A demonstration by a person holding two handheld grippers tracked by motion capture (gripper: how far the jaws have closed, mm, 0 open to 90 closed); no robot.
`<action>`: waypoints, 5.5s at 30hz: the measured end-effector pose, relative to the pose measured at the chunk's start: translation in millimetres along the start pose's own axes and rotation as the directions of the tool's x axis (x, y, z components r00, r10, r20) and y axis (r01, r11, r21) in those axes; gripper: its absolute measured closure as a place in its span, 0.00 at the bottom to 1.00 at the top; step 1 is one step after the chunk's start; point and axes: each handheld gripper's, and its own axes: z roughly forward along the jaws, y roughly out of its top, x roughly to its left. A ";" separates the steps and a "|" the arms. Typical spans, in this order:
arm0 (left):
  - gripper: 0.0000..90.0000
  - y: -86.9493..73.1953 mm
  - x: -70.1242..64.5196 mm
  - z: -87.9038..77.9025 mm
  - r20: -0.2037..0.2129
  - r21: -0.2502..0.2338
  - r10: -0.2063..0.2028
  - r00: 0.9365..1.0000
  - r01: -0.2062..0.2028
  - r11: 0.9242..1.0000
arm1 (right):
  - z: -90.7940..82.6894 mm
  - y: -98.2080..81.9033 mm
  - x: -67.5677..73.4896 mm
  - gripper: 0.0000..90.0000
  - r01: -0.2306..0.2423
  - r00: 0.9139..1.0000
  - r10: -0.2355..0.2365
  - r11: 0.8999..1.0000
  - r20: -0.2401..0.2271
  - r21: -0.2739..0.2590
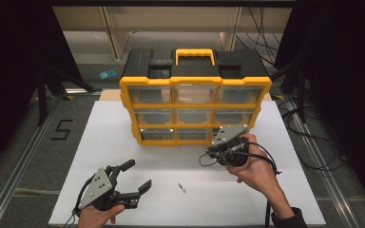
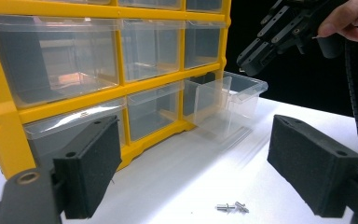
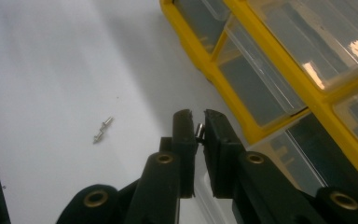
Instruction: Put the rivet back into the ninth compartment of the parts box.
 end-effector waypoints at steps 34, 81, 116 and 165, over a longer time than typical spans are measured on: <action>0.19 0.6 0.0 -0.3 -0.001 -0.002 -0.001 1.000 0.001 1.000 | 12.6 -39.4 -44.9 0.93 -0.112 0.987 0.112 0.994 0.117 0.000; 0.19 0.8 -0.1 -0.4 0.000 -0.004 0.000 1.000 0.000 1.000 | 53.1 12.1 49.5 0.35 0.018 0.996 -0.015 0.999 -0.085 0.041; 0.19 0.8 -0.2 -0.4 0.001 -0.004 -0.001 1.000 0.001 1.000 | 128.1 -16.2 70.5 0.62 0.012 0.977 0.050 0.958 -0.206 0.287; 0.19 1.3 -0.2 -0.7 0.002 -0.008 -0.001 1.000 0.001 1.000 | 38.9 0.5 18.2 0.93 -0.094 0.992 0.097 0.995 -0.081 0.043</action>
